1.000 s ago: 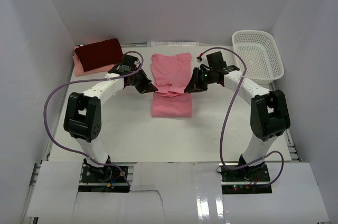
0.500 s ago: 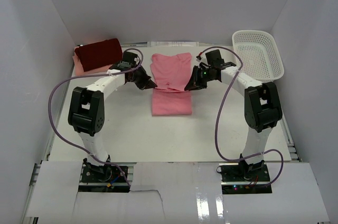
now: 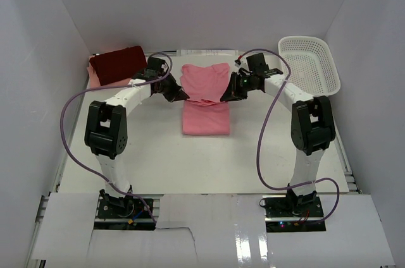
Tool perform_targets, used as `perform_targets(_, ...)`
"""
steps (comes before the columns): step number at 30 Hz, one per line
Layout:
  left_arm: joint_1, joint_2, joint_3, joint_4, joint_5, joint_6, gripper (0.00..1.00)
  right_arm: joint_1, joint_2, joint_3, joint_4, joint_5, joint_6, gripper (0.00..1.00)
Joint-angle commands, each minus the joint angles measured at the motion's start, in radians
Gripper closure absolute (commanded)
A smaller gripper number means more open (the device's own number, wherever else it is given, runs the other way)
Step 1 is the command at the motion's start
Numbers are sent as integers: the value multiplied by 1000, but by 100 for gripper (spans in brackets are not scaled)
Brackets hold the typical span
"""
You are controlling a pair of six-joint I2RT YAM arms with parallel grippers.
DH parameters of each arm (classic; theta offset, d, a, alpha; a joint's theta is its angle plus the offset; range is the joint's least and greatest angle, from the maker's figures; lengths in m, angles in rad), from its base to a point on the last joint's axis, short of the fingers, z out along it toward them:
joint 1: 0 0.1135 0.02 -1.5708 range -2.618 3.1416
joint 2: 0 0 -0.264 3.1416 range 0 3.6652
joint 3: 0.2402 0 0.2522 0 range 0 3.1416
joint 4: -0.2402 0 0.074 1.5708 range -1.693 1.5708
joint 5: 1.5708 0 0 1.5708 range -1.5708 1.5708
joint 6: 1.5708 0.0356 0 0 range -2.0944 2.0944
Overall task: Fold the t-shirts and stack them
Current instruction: Fold the folded rectangular tshirt in 1/3 of the way
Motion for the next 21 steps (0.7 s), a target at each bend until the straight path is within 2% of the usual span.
perform_targets(1, 8, 9, 50, 24, 12, 16, 100, -8, 28, 53, -16, -15, -20, 92)
perform_targets(21, 25, 77, 120, 24, 25, 39, 99, -24, 78, 122, -30, -4, -22, 92)
